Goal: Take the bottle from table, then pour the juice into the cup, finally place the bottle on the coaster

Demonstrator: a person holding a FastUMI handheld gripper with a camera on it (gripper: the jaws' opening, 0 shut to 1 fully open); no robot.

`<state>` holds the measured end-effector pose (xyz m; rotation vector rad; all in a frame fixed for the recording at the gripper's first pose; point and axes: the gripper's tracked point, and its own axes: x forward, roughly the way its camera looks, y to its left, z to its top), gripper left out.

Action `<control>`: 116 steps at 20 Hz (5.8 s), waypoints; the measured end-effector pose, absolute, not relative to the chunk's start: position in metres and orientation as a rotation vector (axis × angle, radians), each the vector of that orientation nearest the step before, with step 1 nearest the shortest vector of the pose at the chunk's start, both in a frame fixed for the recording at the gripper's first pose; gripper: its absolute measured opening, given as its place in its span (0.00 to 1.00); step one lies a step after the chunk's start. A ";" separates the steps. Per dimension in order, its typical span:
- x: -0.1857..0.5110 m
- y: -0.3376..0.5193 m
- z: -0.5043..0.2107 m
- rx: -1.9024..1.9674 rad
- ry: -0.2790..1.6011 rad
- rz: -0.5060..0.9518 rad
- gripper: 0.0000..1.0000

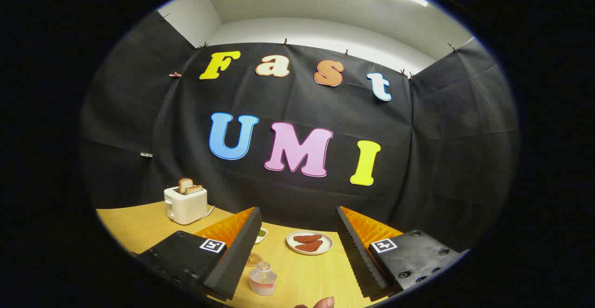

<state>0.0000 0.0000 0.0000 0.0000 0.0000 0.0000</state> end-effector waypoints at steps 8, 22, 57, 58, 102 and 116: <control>-0.003 0.000 -0.012 0.004 0.028 -0.001 0.97; -0.015 0.006 0.000 -0.006 -0.022 -0.029 0.97; 0.019 0.070 -0.256 0.084 0.154 -0.039 0.78; 0.018 0.063 -0.255 0.070 0.170 -0.072 0.76; 0.023 0.170 -0.201 -1.374 0.326 0.258 0.71; 0.037 0.177 -0.203 -1.581 0.240 0.311 0.71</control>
